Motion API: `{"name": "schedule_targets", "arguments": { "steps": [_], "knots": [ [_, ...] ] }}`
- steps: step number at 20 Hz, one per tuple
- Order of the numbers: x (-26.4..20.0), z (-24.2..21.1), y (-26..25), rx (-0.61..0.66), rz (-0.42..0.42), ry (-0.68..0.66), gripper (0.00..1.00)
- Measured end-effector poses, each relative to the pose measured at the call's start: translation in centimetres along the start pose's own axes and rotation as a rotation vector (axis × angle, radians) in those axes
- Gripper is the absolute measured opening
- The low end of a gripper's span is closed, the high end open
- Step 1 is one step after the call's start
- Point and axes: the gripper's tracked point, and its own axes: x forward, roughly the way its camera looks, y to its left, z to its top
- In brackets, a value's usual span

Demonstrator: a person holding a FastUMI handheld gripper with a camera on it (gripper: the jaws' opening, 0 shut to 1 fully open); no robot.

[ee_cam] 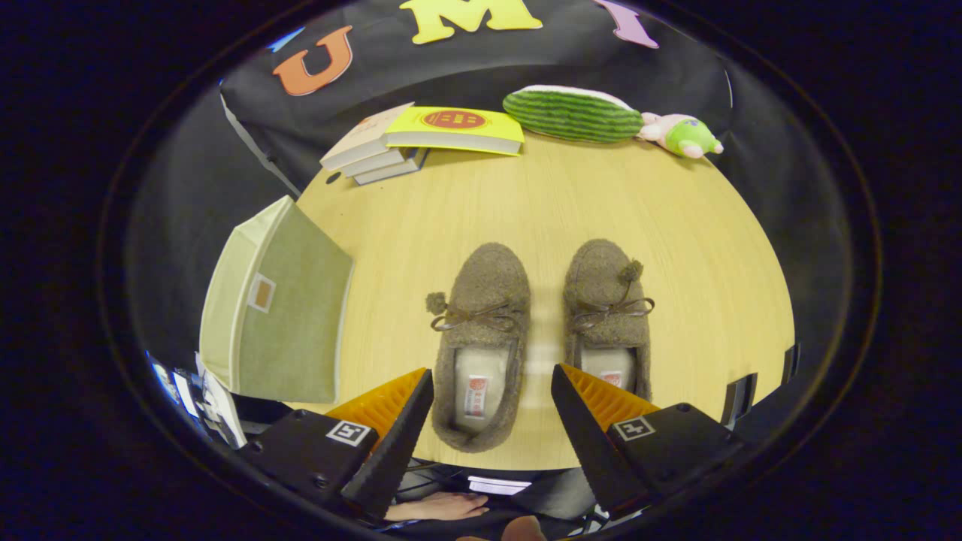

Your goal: Open the storage box then place both shoes into the box .Put the left shoe in first, then the right shoe, with the right side of both shoes facing outward in a uniform manner.

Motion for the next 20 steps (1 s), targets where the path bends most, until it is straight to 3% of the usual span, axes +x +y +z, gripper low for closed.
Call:
{"name": "schedule_targets", "arguments": {
  "steps": [5,11,13,14,18,20],
  "knots": [
    [2.8,-1.2,-0.3,0.000,0.001,0.079,0.97],
    [5.0,-1.4,-0.6,0.100,0.055,0.145,0.60],
    [5.3,-1.3,-1.2,0.134,0.055,0.157,0.42],
    [5.4,-1.5,-1.3,0.151,0.066,0.166,0.28],
    [5.2,-1.4,-1.3,0.228,0.128,0.172,0.07],
    [4.8,-1.6,-0.8,0.288,0.169,0.168,0.07]
  ]
}}
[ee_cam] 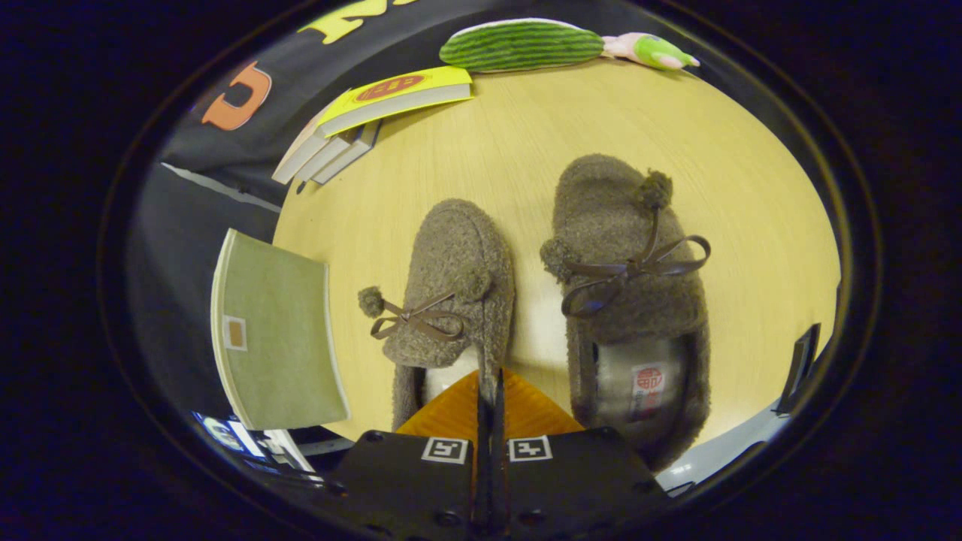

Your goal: Open the storage box then place both shoes into the box .Put the left shoe in first, then the right shoe, with the right side of both shoes facing outward in a uniform manner.

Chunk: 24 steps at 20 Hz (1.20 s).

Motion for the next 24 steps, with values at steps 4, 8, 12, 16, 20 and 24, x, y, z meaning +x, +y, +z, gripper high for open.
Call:
{"name": "schedule_targets", "arguments": {
  "steps": [4,8,12,16,20,24],
  "knots": [
    [-1.0,-0.3,1.0,0.068,0.030,-0.026,0.06],
    [-4.0,-1.5,4.8,0.094,0.114,-0.059,0.06],
    [-9.4,-2.2,10.7,0.030,0.196,-0.143,0.06],
    [-14.4,-3.0,18.0,-0.049,0.273,-0.212,0.06],
    [-17.1,-4.2,25.5,-0.142,0.334,-0.228,0.06],
    [-16.7,-5.1,32.3,-0.170,0.360,-0.237,0.06]
  ]
}}
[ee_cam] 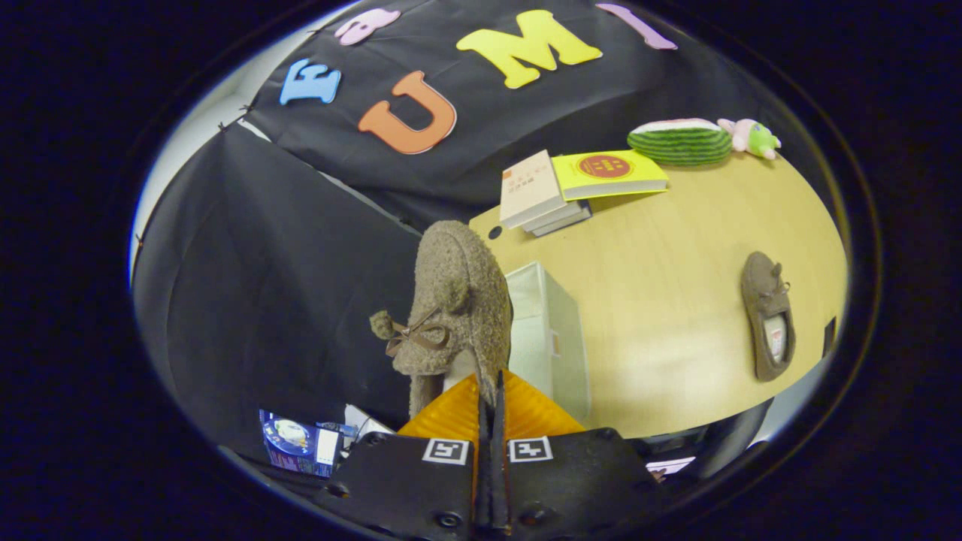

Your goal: Open the storage box then place both shoes into the box .Put the left shoe in first, then the right shoe, with the right side of both shoes facing outward in a uniform manner.

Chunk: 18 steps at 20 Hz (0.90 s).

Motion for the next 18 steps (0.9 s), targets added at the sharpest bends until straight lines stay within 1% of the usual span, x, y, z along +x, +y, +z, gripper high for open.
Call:
{"name": "schedule_targets", "arguments": {
  "steps": [3,6,9,12,15,18],
  "knots": [
    [3.8,0.1,2.9,0.001,-0.003,0.024,0.06],
    [8.0,-0.5,3.8,0.037,-0.032,0.059,0.06],
    [11.8,-1.9,3.4,0.070,-0.063,0.104,0.06],
    [15.1,-3.8,1.9,0.090,-0.102,0.152,0.06],
    [17.3,-5.6,0.5,0.114,-0.140,0.203,0.06],
    [18.7,-6.7,-0.1,0.107,-0.163,0.231,0.07]
  ]
}}
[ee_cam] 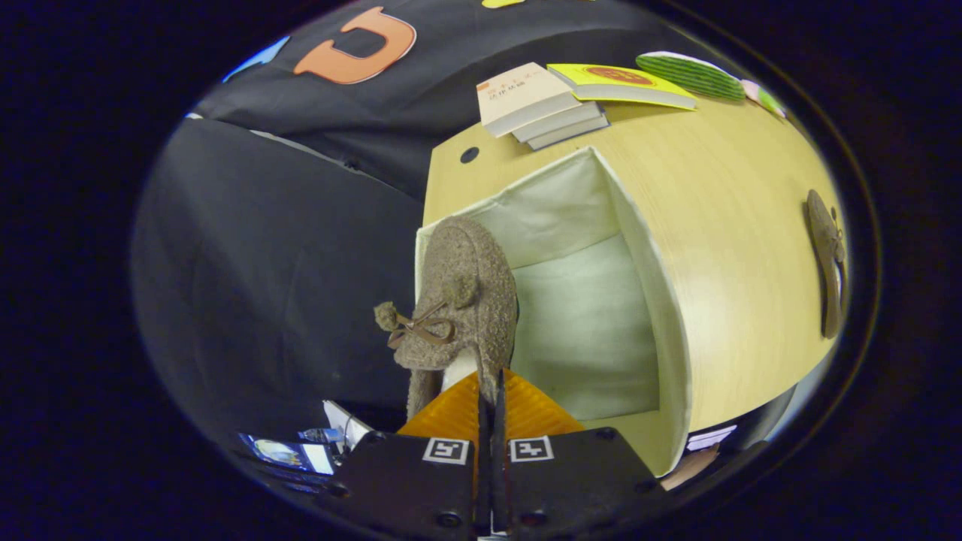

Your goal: Open the storage box then place both shoes into the box .Put the left shoe in first, then the right shoe, with the right side of both shoes facing outward in a uniform manner.

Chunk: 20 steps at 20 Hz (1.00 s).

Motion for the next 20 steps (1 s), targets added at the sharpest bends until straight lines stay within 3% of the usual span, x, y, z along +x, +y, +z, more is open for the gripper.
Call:
{"name": "schedule_targets", "arguments": {
  "steps": [3,7,8,11,12,13,20],
  "knots": [
    [0.7,0.1,0.4,-0.020,0.037,0.009,0.13],
    [0.0,0.4,2.0,-0.059,0.105,-0.013,0.36],
    [-0.3,0.4,2.2,-0.082,0.111,-0.023,0.48],
    [-1.3,0.8,2.3,-0.198,0.081,-0.085,0.69],
    [-1.6,1.1,2.0,-0.256,0.056,-0.115,0.86],
    [-2.4,1.3,1.9,-0.304,0.034,-0.147,0.92],
    [-9.3,3.5,0.5,-0.516,-0.098,-0.345,0.98]
  ]
}}
